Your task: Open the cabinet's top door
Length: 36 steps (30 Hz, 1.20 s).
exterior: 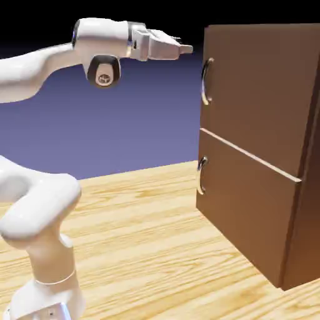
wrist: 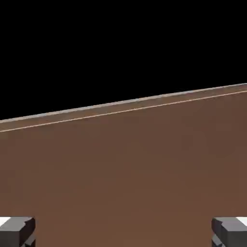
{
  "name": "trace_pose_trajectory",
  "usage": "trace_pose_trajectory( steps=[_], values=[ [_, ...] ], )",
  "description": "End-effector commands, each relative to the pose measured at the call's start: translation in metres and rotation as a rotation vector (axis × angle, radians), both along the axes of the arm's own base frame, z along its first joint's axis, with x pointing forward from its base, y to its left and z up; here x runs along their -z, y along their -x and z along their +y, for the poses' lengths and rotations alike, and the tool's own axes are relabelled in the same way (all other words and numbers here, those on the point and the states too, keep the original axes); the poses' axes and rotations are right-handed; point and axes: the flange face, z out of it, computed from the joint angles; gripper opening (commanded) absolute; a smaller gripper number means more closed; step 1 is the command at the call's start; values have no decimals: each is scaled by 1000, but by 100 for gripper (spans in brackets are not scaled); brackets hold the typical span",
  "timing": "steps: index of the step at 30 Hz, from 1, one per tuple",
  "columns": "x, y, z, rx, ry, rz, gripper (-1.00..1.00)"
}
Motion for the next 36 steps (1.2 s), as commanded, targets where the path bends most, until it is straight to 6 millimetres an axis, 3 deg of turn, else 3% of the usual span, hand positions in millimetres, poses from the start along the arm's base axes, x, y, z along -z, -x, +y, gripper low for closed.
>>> trace_pose_trajectory(
  steps=[1,7,13,18,19,23,24,25,26,36],
  values=[
    [0,-1,11,-4,7,-15,0],
    [24,-24,78,-35,60,-73,0],
    [81,-75,130,-71,114,-72,0],
    [153,-132,151,-95,148,-30,0],
    [153,-132,151,-95,148,-30,0],
    [153,-181,149,-95,148,-30,0],
    [153,-182,149,-95,148,-30,0],
    [153,-182,149,-95,148,-30,-100],
    [153,-182,149,-95,148,-30,-100],
    [153,-85,110,-313,145,-46,-100]
  ],
)
